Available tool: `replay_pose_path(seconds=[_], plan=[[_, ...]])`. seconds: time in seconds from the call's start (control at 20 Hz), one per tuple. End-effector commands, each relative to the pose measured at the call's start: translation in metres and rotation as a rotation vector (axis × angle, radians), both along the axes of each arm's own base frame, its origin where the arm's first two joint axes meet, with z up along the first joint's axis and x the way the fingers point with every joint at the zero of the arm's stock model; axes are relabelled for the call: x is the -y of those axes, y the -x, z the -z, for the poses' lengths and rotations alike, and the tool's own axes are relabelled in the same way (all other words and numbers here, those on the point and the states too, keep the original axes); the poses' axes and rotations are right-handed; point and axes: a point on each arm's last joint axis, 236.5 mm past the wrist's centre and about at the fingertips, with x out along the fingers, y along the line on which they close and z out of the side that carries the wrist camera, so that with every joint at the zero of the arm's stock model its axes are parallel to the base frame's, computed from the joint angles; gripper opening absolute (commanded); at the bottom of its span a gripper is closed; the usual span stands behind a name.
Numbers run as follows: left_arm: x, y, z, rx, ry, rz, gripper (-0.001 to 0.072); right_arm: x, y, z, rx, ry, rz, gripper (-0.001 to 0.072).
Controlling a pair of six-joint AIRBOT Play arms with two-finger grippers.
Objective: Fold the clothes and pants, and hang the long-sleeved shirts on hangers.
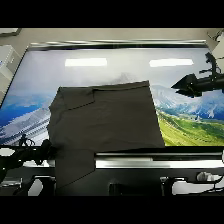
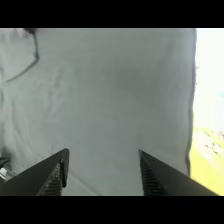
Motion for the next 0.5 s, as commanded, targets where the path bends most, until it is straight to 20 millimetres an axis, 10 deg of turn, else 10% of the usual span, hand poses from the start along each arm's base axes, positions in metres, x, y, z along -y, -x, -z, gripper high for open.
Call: replay_pose_path(seconds=[0.0, 0.25, 0.45], plan=[[0.001, 0.002, 0.0, -0.009, 0.003, 0.012, 0.0026, 0.005, 0.016, 0.042, -0.094, 0.027, -0.014, 0.0483], [0.001, 0.002, 0.0, -0.01, 0.003, 0.012, 0.0026, -0.006, 0.112, 0.133, -0.439, -0.19, 0.021, 0.0483], [0.001, 0.002, 0.0, -0.01, 0.004, 0.012, 0.0026, 0.001, 0.168, 0.165, -0.497, -0.168, 0.061, 0.0483]])
